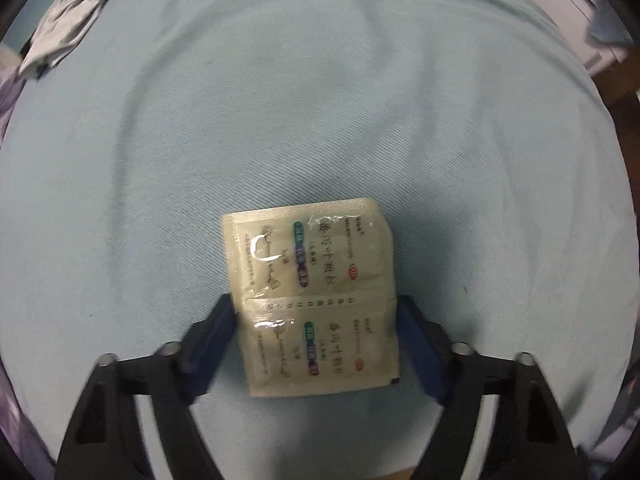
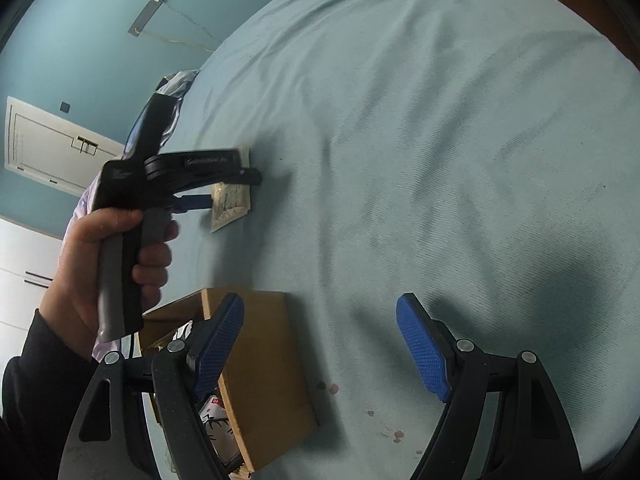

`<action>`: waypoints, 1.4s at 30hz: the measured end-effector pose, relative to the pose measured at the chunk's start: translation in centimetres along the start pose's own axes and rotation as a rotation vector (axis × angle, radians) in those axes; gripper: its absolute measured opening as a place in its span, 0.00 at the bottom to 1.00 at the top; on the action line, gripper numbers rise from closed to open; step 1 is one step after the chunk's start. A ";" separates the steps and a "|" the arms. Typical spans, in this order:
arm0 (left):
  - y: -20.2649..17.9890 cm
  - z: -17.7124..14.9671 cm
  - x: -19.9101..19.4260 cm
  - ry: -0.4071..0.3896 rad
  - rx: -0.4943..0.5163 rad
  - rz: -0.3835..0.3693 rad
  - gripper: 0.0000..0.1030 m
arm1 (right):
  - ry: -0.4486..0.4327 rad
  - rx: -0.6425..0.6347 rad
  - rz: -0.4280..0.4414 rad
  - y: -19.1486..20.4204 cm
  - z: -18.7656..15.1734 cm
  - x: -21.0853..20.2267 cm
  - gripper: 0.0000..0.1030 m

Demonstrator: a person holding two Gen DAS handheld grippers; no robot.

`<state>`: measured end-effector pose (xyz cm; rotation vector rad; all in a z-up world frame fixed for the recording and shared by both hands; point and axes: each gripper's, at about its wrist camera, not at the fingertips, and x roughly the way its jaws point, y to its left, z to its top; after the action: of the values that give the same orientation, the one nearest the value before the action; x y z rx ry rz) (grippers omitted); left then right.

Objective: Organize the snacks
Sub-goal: 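Grasp the remaining beige sachet from the bedspread with the left gripper, then carry the beige sachet into the box and open the left gripper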

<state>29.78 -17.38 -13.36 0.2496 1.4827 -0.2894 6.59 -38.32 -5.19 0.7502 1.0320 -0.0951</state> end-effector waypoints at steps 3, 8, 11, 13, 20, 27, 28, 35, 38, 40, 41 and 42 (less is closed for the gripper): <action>-0.3 -1.0 -0.8 0.024 0.020 -0.029 0.67 | -0.020 -0.003 -0.007 0.0 -0.4 -0.6 0.76; 1.1 -4.2 -5.0 -0.082 -0.037 -0.037 0.67 | -0.050 -0.029 -0.031 0.3 -0.6 -1.1 0.76; 2.0 -7.0 -8.9 -0.162 -0.063 -0.035 0.67 | -0.064 -0.056 -0.051 1.0 -0.9 -1.5 0.76; 2.3 -9.6 -11.7 -0.216 -0.045 -0.009 0.67 | -0.075 -0.073 -0.060 1.5 -1.1 -1.8 0.76; 2.7 -18.2 -20.0 -0.385 0.033 0.005 0.67 | -0.111 -0.151 -0.087 3.8 -3.3 -2.9 0.76; 2.1 -26.8 -21.6 -0.471 0.028 -0.082 0.67 | -0.148 -0.234 -0.099 5.5 -5.2 -4.6 0.76; 2.8 -27.1 -21.4 -0.480 0.022 -0.074 0.67 | -0.149 -0.249 -0.107 5.7 -5.5 -4.3 0.76; 4.2 -28.1 -16.0 -0.482 -0.037 -0.001 0.68 | -0.164 -0.386 -0.169 7.9 -7.6 -3.8 0.76; 4.2 -27.8 -15.1 -0.518 -0.030 -0.028 0.71 | -0.164 -0.448 -0.175 9.0 -8.4 -3.4 0.76; 4.4 -27.7 -15.0 -0.558 -0.005 -0.053 0.77 | -0.159 -0.497 -0.176 9.8 -9.0 -3.0 0.76; 4.6 -27.7 -15.0 -0.569 -0.003 -0.058 0.82 | -0.148 -0.529 -0.174 10.3 -9.6 -2.7 0.76; 5.0 -27.7 -15.0 -0.583 -0.014 -0.058 0.85 | -0.141 -0.551 -0.175 10.5 -9.8 -2.6 0.76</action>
<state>4.47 -2.74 -0.56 0.0960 0.9158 -0.3622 2.29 -25.17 -0.51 0.1499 0.9277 -0.0110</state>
